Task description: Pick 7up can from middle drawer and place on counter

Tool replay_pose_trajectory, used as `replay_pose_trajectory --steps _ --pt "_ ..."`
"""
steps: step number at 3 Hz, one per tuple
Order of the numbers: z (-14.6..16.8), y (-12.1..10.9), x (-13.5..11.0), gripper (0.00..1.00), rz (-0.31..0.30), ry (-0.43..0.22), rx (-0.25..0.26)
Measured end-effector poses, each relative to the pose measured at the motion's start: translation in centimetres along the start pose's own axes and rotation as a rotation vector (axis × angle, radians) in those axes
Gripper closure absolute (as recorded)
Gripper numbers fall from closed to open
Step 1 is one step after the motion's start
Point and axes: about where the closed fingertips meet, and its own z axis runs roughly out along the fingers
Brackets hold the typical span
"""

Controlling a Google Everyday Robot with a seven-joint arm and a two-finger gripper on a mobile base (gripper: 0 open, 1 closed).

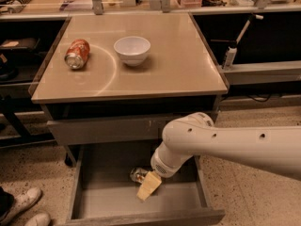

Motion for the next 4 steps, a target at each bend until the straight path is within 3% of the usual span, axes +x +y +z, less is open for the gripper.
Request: replay_pose_trajectory --steps 1,4 --pt "1.2 -0.1 0.0 0.0 0.007 -0.019 -0.012" --pt "9.0 -6.0 0.3 0.0 0.159 -0.132 0.088"
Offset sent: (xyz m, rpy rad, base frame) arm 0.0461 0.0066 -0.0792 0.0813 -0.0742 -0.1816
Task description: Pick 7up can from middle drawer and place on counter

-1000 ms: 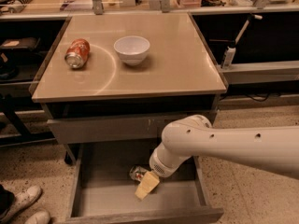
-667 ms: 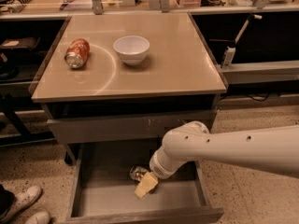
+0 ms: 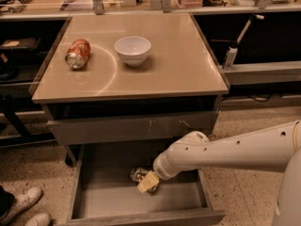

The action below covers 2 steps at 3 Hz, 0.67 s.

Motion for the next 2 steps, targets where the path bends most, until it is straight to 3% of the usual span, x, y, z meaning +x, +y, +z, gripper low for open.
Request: replay_pose_trajectory --steps 2 --pt "1.0 0.0 0.2 0.0 0.005 -0.011 -0.009"
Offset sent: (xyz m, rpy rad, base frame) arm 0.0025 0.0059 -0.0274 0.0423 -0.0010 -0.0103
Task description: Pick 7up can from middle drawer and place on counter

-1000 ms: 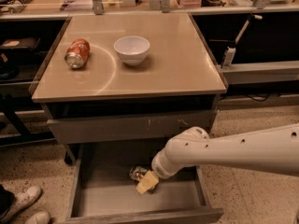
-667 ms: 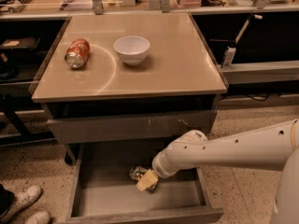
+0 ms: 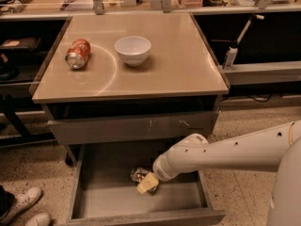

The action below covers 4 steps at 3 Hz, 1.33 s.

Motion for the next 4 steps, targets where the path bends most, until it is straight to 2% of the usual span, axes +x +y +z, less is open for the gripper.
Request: replay_pose_trajectory --steps 2,3,4 --pt "4.2 -2.5 0.8 0.0 0.07 -0.069 0.016" --pt "6.8 -1.6 0.5 0.0 0.092 -0.085 -0.023" --pt "7.0 -1.5 0.7 0.0 0.094 -0.082 -0.026"
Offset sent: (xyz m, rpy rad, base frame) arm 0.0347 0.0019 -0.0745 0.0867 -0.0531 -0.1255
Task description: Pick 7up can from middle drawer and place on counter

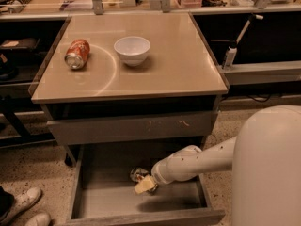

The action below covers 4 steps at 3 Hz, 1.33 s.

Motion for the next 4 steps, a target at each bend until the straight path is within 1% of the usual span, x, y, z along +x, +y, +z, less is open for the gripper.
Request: replay_pose_trajectory --steps 1,2,3,4 --pt "0.8 0.7 -0.6 0.0 -0.037 0.018 0.004" --pt "4.2 1.4 -2.3 0.0 -0.099 0.029 0.011" --pt "4.4 1.6 -2.5 0.0 -0.107 0.029 0.01" --pt "4.4 1.6 -2.5 0.19 -0.107 0.029 0.01"
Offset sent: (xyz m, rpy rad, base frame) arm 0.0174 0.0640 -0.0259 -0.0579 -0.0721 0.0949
